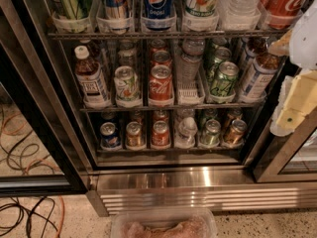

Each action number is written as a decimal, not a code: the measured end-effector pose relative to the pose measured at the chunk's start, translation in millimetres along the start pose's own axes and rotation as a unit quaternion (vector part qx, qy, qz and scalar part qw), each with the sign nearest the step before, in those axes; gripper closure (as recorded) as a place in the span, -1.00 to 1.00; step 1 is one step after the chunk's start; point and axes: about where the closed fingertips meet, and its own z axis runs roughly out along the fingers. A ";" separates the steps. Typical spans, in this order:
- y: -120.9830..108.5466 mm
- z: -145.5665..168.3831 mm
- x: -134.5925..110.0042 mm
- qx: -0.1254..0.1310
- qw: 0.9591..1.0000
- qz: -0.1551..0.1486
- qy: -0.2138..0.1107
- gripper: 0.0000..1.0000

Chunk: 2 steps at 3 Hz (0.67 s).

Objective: Pick 7up can from middle shelf of fridge

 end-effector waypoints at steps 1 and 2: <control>0.0 0.0 0.0 0.000 1.000 0.000 0.000 -1.00; 1.0 3.8 -4.7 0.006 1.000 0.006 -0.009 -1.00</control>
Offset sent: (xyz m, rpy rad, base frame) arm 0.0023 0.0092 -0.0112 0.0381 -0.0100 -0.0223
